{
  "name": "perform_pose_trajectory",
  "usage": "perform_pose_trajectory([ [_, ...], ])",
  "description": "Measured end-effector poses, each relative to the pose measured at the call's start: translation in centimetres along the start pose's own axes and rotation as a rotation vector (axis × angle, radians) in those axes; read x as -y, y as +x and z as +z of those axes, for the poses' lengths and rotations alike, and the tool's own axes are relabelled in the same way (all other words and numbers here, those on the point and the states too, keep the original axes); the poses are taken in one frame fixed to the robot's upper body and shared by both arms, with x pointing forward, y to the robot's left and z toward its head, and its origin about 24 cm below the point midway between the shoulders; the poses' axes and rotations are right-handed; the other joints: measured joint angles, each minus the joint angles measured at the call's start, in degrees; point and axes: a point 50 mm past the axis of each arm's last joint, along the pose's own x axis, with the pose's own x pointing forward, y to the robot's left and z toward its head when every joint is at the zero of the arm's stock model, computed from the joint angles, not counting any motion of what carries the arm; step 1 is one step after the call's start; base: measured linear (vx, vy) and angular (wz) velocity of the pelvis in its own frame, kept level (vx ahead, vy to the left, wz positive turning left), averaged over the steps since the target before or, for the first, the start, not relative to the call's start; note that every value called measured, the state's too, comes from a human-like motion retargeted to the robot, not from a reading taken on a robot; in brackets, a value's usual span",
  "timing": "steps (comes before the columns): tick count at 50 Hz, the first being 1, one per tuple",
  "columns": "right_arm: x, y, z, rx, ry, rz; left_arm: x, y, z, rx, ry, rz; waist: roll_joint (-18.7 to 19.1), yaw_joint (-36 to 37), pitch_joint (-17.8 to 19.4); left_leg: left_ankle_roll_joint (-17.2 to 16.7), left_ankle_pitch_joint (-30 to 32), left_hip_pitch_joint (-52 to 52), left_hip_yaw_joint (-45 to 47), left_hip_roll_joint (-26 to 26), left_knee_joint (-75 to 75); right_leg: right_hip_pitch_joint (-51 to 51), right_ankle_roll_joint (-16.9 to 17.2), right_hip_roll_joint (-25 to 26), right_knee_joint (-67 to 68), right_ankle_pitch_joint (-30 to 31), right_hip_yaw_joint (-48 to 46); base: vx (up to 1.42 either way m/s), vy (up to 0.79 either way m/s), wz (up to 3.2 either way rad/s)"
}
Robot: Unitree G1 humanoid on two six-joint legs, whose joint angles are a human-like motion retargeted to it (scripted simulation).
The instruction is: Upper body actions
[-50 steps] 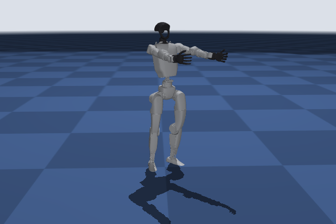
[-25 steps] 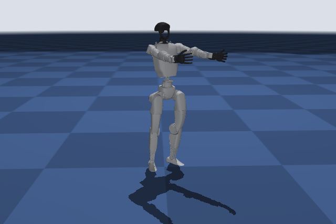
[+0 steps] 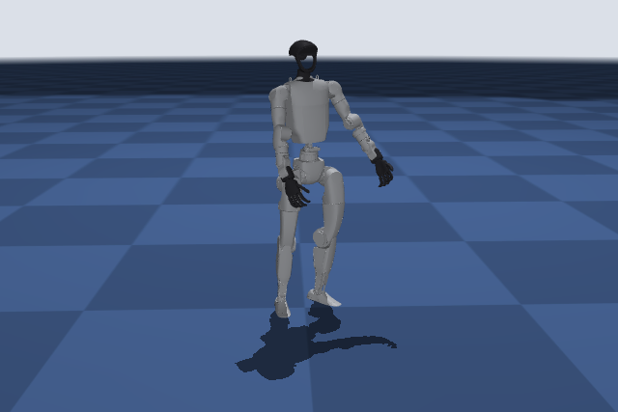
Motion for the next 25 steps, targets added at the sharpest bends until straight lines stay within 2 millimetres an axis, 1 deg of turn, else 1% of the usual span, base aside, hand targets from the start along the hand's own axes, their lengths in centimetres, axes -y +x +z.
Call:
perform_pose_trajectory([
  [2, -0.9, -0.9, -4.1, -0.131, 0.008, 0.009, -1.3, -0.8, -3.8, -0.088, -0.083, 0.059, -0.05, -0.19, 1.41, -0.04, 0.15, -0.07, -0.11, -0.01, -0.05, -0.02, 0.06, -0.14, -0.06, 0.13, -0.14, -0.07, -0.08, 0.05],
  [5, -2.7, -2.8, -9.4, -0.315, 0.046, 0.024, -3.0, -2.5, -8.6, -0.201, -0.163, 0.154, -0.28, -0.02, 3.54, -0.10, 0.36, -0.05, -0.10, -0.02, -0.15, 0.01, 0.11, -0.30, -0.17, 0.32, -0.19, -0.03, -0.10, 0.01],
  [7, -4.1, -4.3, -12.3, -0.416, 0.093, 0.036, -3.8, -3.8, -11.4, -0.280, -0.179, 0.212, -0.47, 0.31, 4.55, -0.14, 0.44, -0.13, -0.04, -0.01, -0.19, -0.09, 0.14, -0.37, -0.20, 0.40, -0.15, -0.03, -0.08, -0.02],
  [9, -5.4, -5.8, -14.8, -0.515, 0.126, 0.054, -4.1, -5.1, -14.1, -0.364, -0.174, 0.261, -0.63, 0.51, 5.13, -0.17, 0.47, -0.21, 0.02, -0.03, -0.21, -0.22, 0.15, -0.44, -0.18, 0.43, -0.12, 0.01, -0.06, -0.02],
  [12, -7.2, -8.0, -17.7, -0.672, 0.133, 0.113, -4.2, -7.5, -18.2, -0.489, -0.138, 0.317, -0.73, 0.47, 5.73, -0.20, 0.45, -0.23, 0.16, 0.00, -0.26, -0.73, 0.10, -0.53, 0.13, 0.50, 0.05, 0.00, 0.00, 0.00],
  [13, -7.8, -8.6, -18.4, -0.717, 0.130, 0.148, -4.0, -8.4, -19.7, -0.532, -0.131, 0.321, -0.67, 0.26, 5.95, -0.22, 0.42, -0.12, 0.15, 0.07, -0.29, -1.63, -0.05, -0.68, 0.86, 0.74, 0.15, 0.03, -0.04, -0.29],
  [15, -8.9, -9.5, -19.4, -0.779, 0.147, 0.216, -2.9, -10.2, -22.6, -0.619, -0.146, 0.290, -0.63, 1.85, 6.20, -0.40, 0.11, 0.34, 2.40, 0.60, -0.43, -3.64, 0.02, -0.86, 2.67, 0.68, 2.60, 0.03, -0.04, -0.74],
  [17, -10.1, -9.8, -19.5, -0.788, 0.273, 0.239, -1.1, -11.7, -25.1, -0.702, -0.185, 0.229, -0.36, 1.83, 6.38, -0.46, 0.05, 0.35, 2.90, 1.01, -0.50, -4.56, 0.48, -1.19, 3.48, 0.77, 3.18, 0.01, -0.02, -0.29],
  [18, -10.6, -9.7, -19.3, -0.775, 0.363, 0.231, 0.0, -12.4, -26.2, -0.741, -0.208, 0.201, -0.25, 1.23, 6.48, -0.42, 0.09, 0.26, 2.57, 1.07, -0.52, -4.49, 0.65, -1.29, 3.38, 0.87, 2.86, 0.00, 0.00, 0.00],
  [20, -11.2, -9.2, -18.7, -0.747, 0.524, 0.185, 2.3, -13.6, -28.0, -0.808, -0.262, 0.157, -0.31, 0.09, 6.79, -0.38, 0.22, 0.10, 1.98, 0.96, -0.46, -4.00, 0.53, -1.18, 2.71, 1.11, 2.22, 0.00, -0.04, 0.29],
  [21, -11.2, -9.1, -18.5, -0.752, 0.550, 0.156, 3.4, -14.1, -28.7, -0.836, -0.296, 0.141, -1.08, -0.53, 6.89, -1.50, 0.26, -0.72, 1.45, 1.60, 0.81, -3.58, 0.70, -2.09, 2.27, 1.27, 1.89, 0.00, -0.03, 0.45],
  [22, -11.2, -8.9, -18.4, -0.758, 0.555, 0.132, 4.5, -14.6, -29.3, -0.861, -0.339, 0.129, -1.69, -1.34, 6.96, -2.44, 0.22, -1.45, 0.66, 2.09, 1.93, -3.17, 0.91, -2.94, 1.88, 1.40, 1.26, -0.01, -0.02, 0.74],
  [23, -11.1, -8.8, -18.3, -0.766, 0.520, 0.117, 5.5, -14.9, -29.7, -0.878, -0.403, 0.124, -2.00, -2.57, 6.97, -3.02, 0.04, -2.02, -0.64, 2.30, 2.74, -2.77, 1.20, -3.65, 1.60, 1.50, 0.04, -0.02, -0.02, 0.98],
  [25, -10.5, -8.6, -18.2, -0.767, 0.398, 0.112, 7.2, -14.9, -29.9, -0.870, -0.552, 0.143, -1.67, -4.80, 7.00, -2.82, 0.01, -2.44, -3.31, 1.94, 2.80, -2.15, 1.49, -3.90, 1.19, 1.67, -2.72, -0.02, -0.03, 1.13],
])
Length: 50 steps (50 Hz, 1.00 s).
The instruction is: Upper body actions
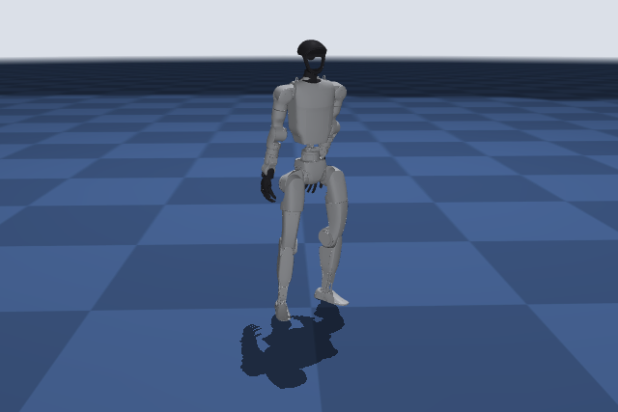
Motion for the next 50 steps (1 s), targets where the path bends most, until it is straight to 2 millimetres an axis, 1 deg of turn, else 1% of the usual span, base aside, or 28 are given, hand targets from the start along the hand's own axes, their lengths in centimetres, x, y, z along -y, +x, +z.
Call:
perform_pose_trajectory([
  [2, 0.6, -0.1, 0.3, -0.003, -0.126, -0.046, -0.1, -0.1, 0.8, 0.026, -0.055, 0.024, 0.65, -1.26, 0.18, 1.07, 0.41, 0.15, -1.76, -0.83, -0.86, 0.63, -0.12, 0.69, -0.43, 0.09, -1.93, -0.01, -0.03, 0.71],
  [3, 0.9, -0.1, 0.5, -0.001, -0.181, -0.066, -0.7, -0.2, 1.3, 0.032, -0.042, 0.047, 0.46, -0.92, 0.26, 1.13, 0.70, 0.14, -1.58, -0.93, -0.96, 1.01, -0.14, 0.74, -0.71, 0.11, -1.73, 0.00, 0.00, 0.00],
  [5, 1.4, -0.2, 0.7, 0.003, -0.258, -0.091, -1.6, -0.6, 2.5, 0.036, 0.045, 0.067, -0.14, 1.11, 0.27, 1.28, 1.45, -0.16, -0.30, -1.03, -0.93, 1.68, -0.34, 0.96, -1.44, 0.22, -0.44, 0.03, -0.01, -0.45],
  [8, 1.9, -0.3, 1.0, 0.011, -0.300, -0.095, -2.5, -1.2, 4.9, 0.031, 0.310, 0.023, 0.10, 5.72, -0.44, 2.49, 1.68, -0.18, 2.86, -1.33, -1.56, 1.21, -1.01, 2.47, -1.47, -0.18, 2.65, 0.04, 0.02, -0.91],
  [10, 2.1, -0.3, 1.2, 0.018, -0.318, -0.097, -3.0, -1.6, 6.4, 0.021, 0.482, 0.052, -0.16, 9.44, -0.54, 2.93, 2.06, 0.30, 6.17, -1.33, -2.17, 0.83, -1.73, 3.40, -1.41, -0.24, 6.04, 0.03, 0.03, -0.91],
  [12, 2.1, -0.4, 1.5, 0.024, -0.334, -0.102, -3.3, -2.1, 8.4, 0.041, 0.650, 0.151, 0.24, 6.20, -0.84, 2.69, 1.35, 1.01, 2.23, -1.94, -2.51, 1.61, -1.67, 3.34, -1.53, -0.73, 2.21, 0.00, 0.01, 1.17],
  [14, 2.1, -0.4, 1.8, 0.025, -0.364, -0.113, -3.4, -2.5, 10.0, 0.087, 0.781, 0.244, 0.37, 3.90, -1.03, 2.58, 1.13, 1.16, -0.27, -2.33, -2.50, 2.39, -1.62, 3.23, -1.75, -1.05, -0.25, -0.01, 0.01, 1.05],
  [16, 2.1, -0.4, 1.9, 0.021, -0.394, -0.125, -3.2, -2.8, 11.2, 0.135, 0.882, 0.311, 0.40, 3.34, -1.16, 2.77, 1.32, 1.23, -0.90, -2.59, -2.64, 3.02, -1.75, 3.48, -2.15, -1.13, -1.01, 0.00, 0.01, 0.36],
  [18, 2.1, -0.4, 1.9, 0.017, -0.416, -0.136, -2.6, -2.8, 11.9, 0.175, 0.956, 0.341, 0.42, 2.75, -1.35, 2.85, 1.36, 1.30, -1.55, -2.78, -2.68, 3.54, -1.76, 3.60, -2.49, -1.20, -1.73, 0.01, 0.01, 0.28],
  [20, 2.1, -0.4, 2.0, 0.011, -0.433, -0.144, -1.8, -2.8, 12.3, 0.199, 1.022, 0.336, 0.42, 2.59, -1.48, 2.80, 1.35, 1.42, -1.65, -2.74, -2.67, 3.75, -1.65, 3.53, -2.53, -1.19, -1.85, 0.00, 0.00, 0.00],
  [23, 2.2, -0.5, 2.2, 0.005, -0.455, -0.142, -0.9, -2.5, 12.3, 0.187, 1.112, 0.305, -0.10, 4.14, -1.50, 1.97, 1.46, 1.54, 0.10, -1.93, -2.30, 3.65, -1.51, 2.97, -2.44, -0.97, -0.03, 0.01, 0.01, -0.49],
  [27, 2.3, -0.5, 2.4, 0.006, -0.486, -0.136, -0.8, -2.5, 12.4, 0.167, 1.174, 0.329, -0.05, 5.68, -1.83, 1.75, 1.15, 1.89, 2.02, -1.34, -2.22, 3.20, -1.54, 3.17, -2.10, -1.08, 1.89, 0.01, 0.00, -0.40],
  [30, 2.4, -0.6, 2.5, 0.010, -0.500, -0.140, -1.1, -2.6, 12.3, 0.168, 1.137, 0.315, 0.41, 4.63, -2.35, 2.14, 0.86, 2.06, 1.32, -1.56, -2.54, 3.07, -1.54, 3.58, -1.97, -1.26, 1.05, 0.00, 0.00, 0.07],
  [35, 2.4, -0.6, 2.5, 0.010, -0.493, -0.132, -1.1, -2.3, 11.3, 0.104, 1.005, 0.204, 0.56, 4.34, -2.80, 2.29, 0.86, 2.05, 1.46, -1.53, -2.75, 2.81, -1.68, 3.95, -1.89, -1.33, 1.24, 0.00, 0.00, 0.00],
  [38, 2.3, -0.6, 2.5, 0.006, -0.480, -0.121, -1.0, -2.2, 11.1, 0.089, 0.966, 0.190, 0.56, 5.12, -2.91, 2.46, 0.85, 2.19, 2.35, -1.52, -2.96, 2.58, -1.86, 4.29, -1.83, -1.37, 2.10, -0.01, 0.00, -0.17],
  [40, 2.2, -0.6, 2.5, 0.006, -0.463, -0.104, -0.9, -2.2, 11.3, 0.096, 0.990, 0.213, 0.57, 5.20, -2.90, 2.61, 0.88, 2.28, 2.36, -1.69, -3.10, 2.50, -2.08, 4.50, -1.86, -1.30, 2.06, 0.00, 0.00, 0.00],
  [43, 2.2, -0.6, 2.6, 0.003, -0.453, -0.088, -0.6, -2.4, 11.9, 0.120, 1.079, 0.246, 0.44, 5.19, -2.81, 2.58, 1.01, 2.26, 2.23, -1.77, -3.05, 2.51, -2.33, 4.53, -1.92, -1.18, 1.97, 0.00, 0.00, 0.00],
  [47, 2.2, -0.6, 2.8, 0.006, -0.487, -0.093, -0.2, -2.5, 12.7, 0.143, 1.188, 0.272, 0.37, 4.64, -2.82, 2.48, 0.98, 2.26, 1.41, -1.92, -2.97, 2.56, -2.45, 4.44, -1.93, -1.15, 1.20, 0.00, 0.00, 0.10],
  [50, 2.3, -0.6, 3.0, 0.013, -0.525, -0.106, 0.0, -2.7, 13.1, 0.157, 1.211, 0.281, 0.35, 4.40, -2.90, 2.55, 0.99, 2.23, 1.02, -2.07, -2.96, 2.56, -2.60, 4.51, -1.95, -1.13, 0.82, 0.00, 0.00, 0.00],
])
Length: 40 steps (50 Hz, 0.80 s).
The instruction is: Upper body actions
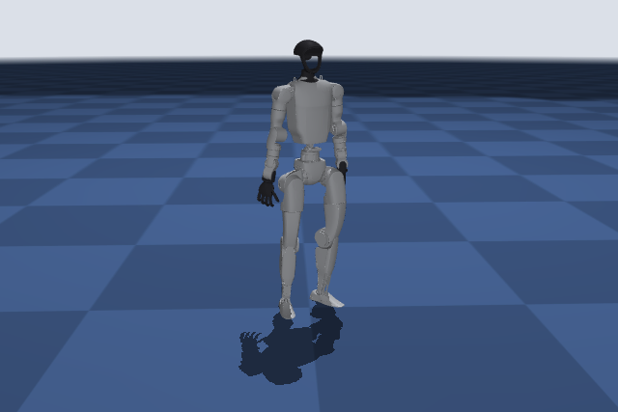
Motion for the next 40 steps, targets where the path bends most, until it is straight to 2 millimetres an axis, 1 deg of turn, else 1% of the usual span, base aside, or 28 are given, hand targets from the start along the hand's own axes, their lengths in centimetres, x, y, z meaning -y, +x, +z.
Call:
perform_pose_trajectory([
  [5, 0.1, 0.0, 0.2, 0.005, -0.029, -0.011, 0.2, 0.0, 0.1, -0.002, -0.062, -0.041, -0.05, -0.35, -0.14, 0.15, 0.01, -0.04, -0.36, -0.24, -0.04, -0.05, -0.29, 0.22, -0.06, 0.01, -0.37, 0.00, 0.00, 0.00],
  [13, 0.2, 0.0, 0.3, 0.014, -0.011, 0.004, 1.5, 0.1, 0.2, 0.002, -0.258, -0.104, -0.01, 0.53, -0.32, 0.46, -0.04, 0.07, 0.97, -0.29, -0.16, -0.64, -0.76, 0.73, 0.15, 0.15, 0.97, 0.00, 0.00, -0.05],
  [22, 0.2, 0.0, 0.4, 0.020, -0.011, 0.004, 1.2, 0.0, 0.1, -0.002, -0.210, -0.099, -0.12, 0.25, -0.75, 0.22, -0.23, -0.18, 1.00, -0.22, 0.00, -1.17, -1.05, 0.82, 0.22, 0.16, 1.09, 0.00, 0.00, 0.00],
  [40, 0.3, -0.1, 0.6, 0.026, -0.040, 0.002, 1.2, 0.0, 0.3, 0.000, -0.198, -0.115, -0.15, 0.51, -0.67, 0.47, -0.14, -0.12, 0.87, -0.43, -0.14, -1.10, -1.15, 0.97, 0.19, 0.19, 0.90, 0.00, 0.00, 0.00],
])
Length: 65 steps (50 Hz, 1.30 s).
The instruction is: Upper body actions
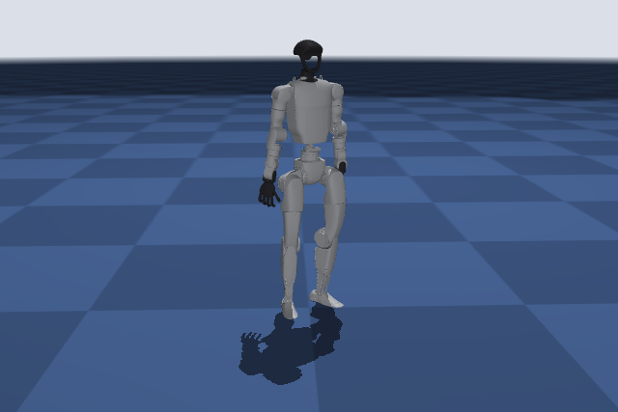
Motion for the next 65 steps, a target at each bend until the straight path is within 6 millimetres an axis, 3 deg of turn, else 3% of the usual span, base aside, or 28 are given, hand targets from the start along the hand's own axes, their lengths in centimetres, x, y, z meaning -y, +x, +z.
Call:
perform_pose_trajectory([
  [43, 0.2, 0.0, 0.3, 0.015, -0.030, -0.014, 0.0, 0.0, -0.2, -0.003, -0.005, 0.002, -0.07, -0.24, -0.33, 0.05, -0.11, 0.01, -0.15, 0.10, -0.09, 0.05, 0.37, -0.11, 0.04, -0.12, -0.10, 0.00, 0.00, 0.00],
  [48, 0.9, -0.2, 1.7, 0.123, -0.002, -0.136, 0.0, 0.0, -0.1, 0.000, -0.013, 0.001, 0.07, 0.02, -0.21, -0.05, -0.12, 0.01, 0.37, 0.50, -0.04, 0.22, 1.17, -0.60, 0.22, -0.19, 0.50, 0.00, 0.00, 0.00],
  [52, 2.4, -1.0, 4.9, 0.345, 0.124, -0.271, 0.2, 0.0, -0.1, 0.001, -0.026, -0.002, 0.16, -0.39, -0.25, -0.03, -0.10, -0.03, 0.61, 0.60, -0.05, 0.18, 1.23, -0.56, 0.23, -0.20, 0.75, 0.00, 0.00, 0.00],
  [55, 4.3, -2.7, 8.6, 0.584, 0.298, -0.317, 0.1, 0.0, 0.0, 0.004, -0.031, -0.004, 0.25, -0.98, -0.06, -0.10, -0.20, 0.01, 0.73, 0.70, 0.03, 0.14, 1.26, -0.57, 0.25, -0.18, 0.83, 0.00, 0.00, 0.00],
  [58, 7.2, -6.7, 13.4, 0.933, 0.481, -0.331, 0.3, 0.0, -0.1, 0.001, -0.040, -0.008, 0.40, -1.39, -0.26, -0.11, -0.23, -0.02, 1.03, 0.80, 0.01, -0.05, 1.29, -0.55, 0.29, -0.14, 1.07, 0.00, 0.00, 0.00],
  [60, 9.4, -10.8, 16.3, 1.193, 0.560, -0.360, 0.3, 0.0, -0.2, -0.004, -0.044, -0.013, 0.53, -1.68, -0.67, -0.13, -0.26, -0.16, 1.16, 0.87, 0.01, -0.28, 1.32, -0.56, 0.33, -0.12, 1.17, 0.00, 0.00, 0.00],
  [62, 11.5, -16.3, 18.7, 1.461, 0.554, -0.427, 0.3, 0.0, -0.3, -0.009, -0.046, -0.016, 0.61, -1.93, -1.16, -0.14, -0.30, -0.34, 1.26, 0.92, 0.03, -0.50, 1.36, -0.56, 0.36, -0.11, 1.24, 0.00, 0.00, 0.00],
  [65, 13.6, -25.6, 20.3, 1.827, 0.427, -0.595, 0.2, 0.0, -0.4, -0.012, -0.046, -0.014, 0.50, -2.18, -1.91, -0.13, -0.36, -0.59, 1.32, 0.96, 0.08, -0.74, 1.42, -0.58, 0.41, -0.15, 1.30, 0.00, 0.00, 0.00],
])
